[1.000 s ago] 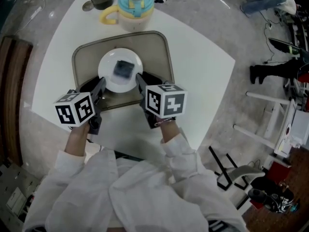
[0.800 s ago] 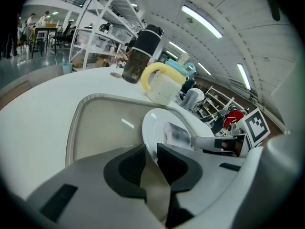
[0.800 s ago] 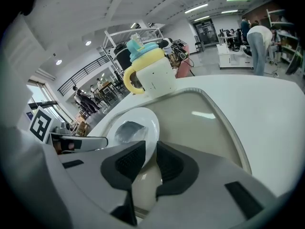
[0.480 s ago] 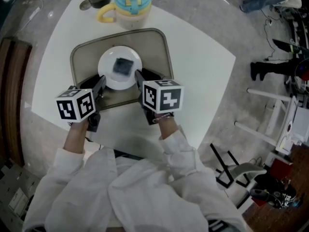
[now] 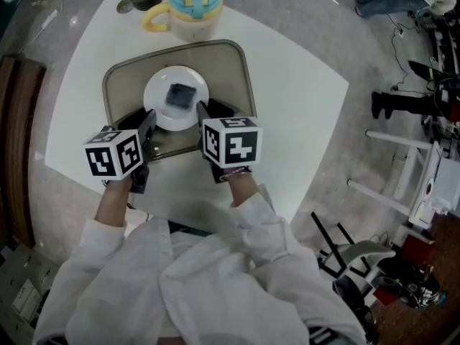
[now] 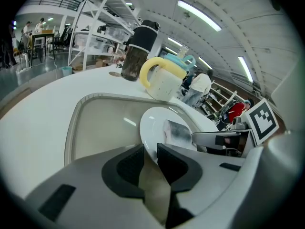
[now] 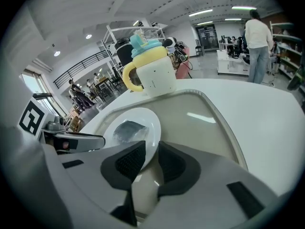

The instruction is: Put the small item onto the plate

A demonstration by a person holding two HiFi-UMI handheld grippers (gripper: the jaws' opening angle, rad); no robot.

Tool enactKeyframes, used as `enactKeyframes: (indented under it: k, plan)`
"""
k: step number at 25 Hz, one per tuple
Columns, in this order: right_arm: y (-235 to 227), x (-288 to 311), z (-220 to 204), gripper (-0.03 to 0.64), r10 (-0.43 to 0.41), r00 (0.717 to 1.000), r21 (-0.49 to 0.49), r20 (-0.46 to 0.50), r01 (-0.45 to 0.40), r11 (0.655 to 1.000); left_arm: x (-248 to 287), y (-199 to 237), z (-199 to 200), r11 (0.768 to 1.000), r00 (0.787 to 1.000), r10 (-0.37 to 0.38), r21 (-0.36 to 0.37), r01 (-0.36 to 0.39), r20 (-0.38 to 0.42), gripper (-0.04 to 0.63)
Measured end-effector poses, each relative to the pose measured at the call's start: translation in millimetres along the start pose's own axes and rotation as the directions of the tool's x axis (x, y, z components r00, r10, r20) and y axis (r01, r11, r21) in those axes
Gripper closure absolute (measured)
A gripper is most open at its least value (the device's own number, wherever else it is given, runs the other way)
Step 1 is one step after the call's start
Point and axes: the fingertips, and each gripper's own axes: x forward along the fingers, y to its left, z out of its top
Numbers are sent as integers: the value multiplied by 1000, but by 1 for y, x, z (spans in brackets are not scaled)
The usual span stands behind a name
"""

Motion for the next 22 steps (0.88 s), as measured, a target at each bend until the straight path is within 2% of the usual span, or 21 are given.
enactKeyframes:
  k: [10,14,22]
  plan:
    - [-1,-1,2,532,-45,999,-57,-3,45,997,0,1,1,999,1000,20,29,-20,6,516]
    - [2,-6,-3,532,-41,999,-72,-13,40,997,-4,2,-1,1000,1000,24,11,-24,10,514]
    - [17,-28,-11,532,41,999,-72,12,-40,997,-20,1,-4,997,995,74,-42,-72,61,515]
